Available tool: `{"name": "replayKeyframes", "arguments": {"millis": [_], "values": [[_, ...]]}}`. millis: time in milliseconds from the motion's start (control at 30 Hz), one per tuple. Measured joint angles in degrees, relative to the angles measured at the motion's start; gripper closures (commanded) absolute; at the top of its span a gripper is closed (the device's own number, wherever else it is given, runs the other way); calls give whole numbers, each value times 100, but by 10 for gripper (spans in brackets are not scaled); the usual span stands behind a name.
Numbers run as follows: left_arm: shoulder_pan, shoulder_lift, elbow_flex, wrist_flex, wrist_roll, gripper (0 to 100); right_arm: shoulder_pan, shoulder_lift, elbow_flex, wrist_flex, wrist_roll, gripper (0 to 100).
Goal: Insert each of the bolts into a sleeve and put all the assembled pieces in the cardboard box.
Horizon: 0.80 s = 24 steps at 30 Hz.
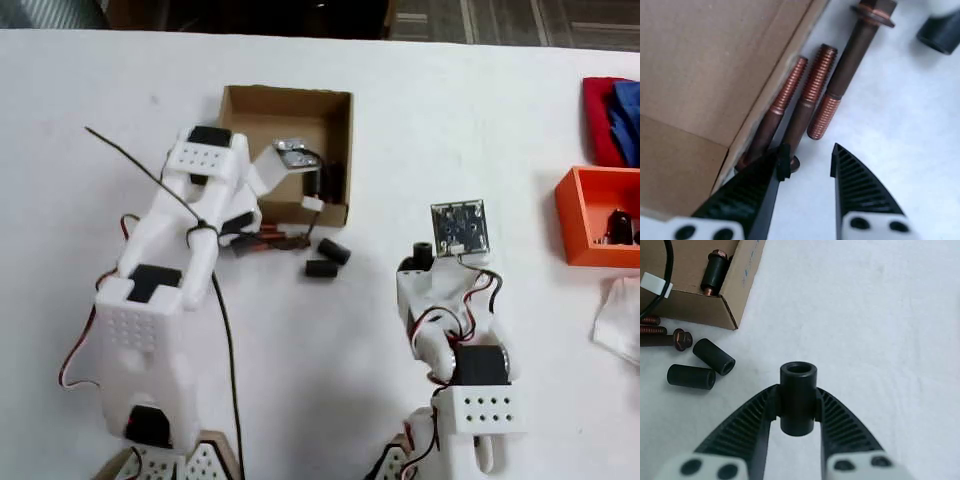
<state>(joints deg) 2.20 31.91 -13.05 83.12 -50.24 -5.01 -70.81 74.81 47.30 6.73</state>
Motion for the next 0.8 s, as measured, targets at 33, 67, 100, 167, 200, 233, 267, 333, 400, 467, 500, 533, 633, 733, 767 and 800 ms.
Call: {"name": "replayKeyframes", "arguments": {"millis": [33,67,100,167,200,233,267,333,400,467,500,533,633,733,767,800], "values": [[0,0,0,0,0,834,0,0,0,0,0,975],[-9,0,0,0,0,834,0,0,0,0,0,975],[-9,0,0,0,0,834,0,0,0,0,0,975],[-9,0,0,0,-44,834,0,0,0,0,0,975],[-9,0,0,0,-97,834,0,0,0,0,0,975],[-9,0,0,0,-141,834,0,0,0,0,0,975],[-18,0,0,0,-158,834,0,0,0,0,0,975],[-18,0,0,0,-185,834,0,0,0,0,0,975],[-18,0,0,0,-185,834,0,0,0,0,0,975],[-26,0,0,9,-193,834,0,0,35,0,0,975],[-26,0,0,44,-193,834,0,0,79,0,0,975],[-26,0,0,70,-193,834,0,0,97,0,0,975],[-26,0,0,88,-193,834,0,0,88,0,0,975],[-26,0,-9,88,-237,838,9,0,88,0,0,975],[-26,0,-9,88,-281,838,0,0,88,0,0,975],[-26,0,-9,88,-299,838,0,0,88,0,0,975]]}}
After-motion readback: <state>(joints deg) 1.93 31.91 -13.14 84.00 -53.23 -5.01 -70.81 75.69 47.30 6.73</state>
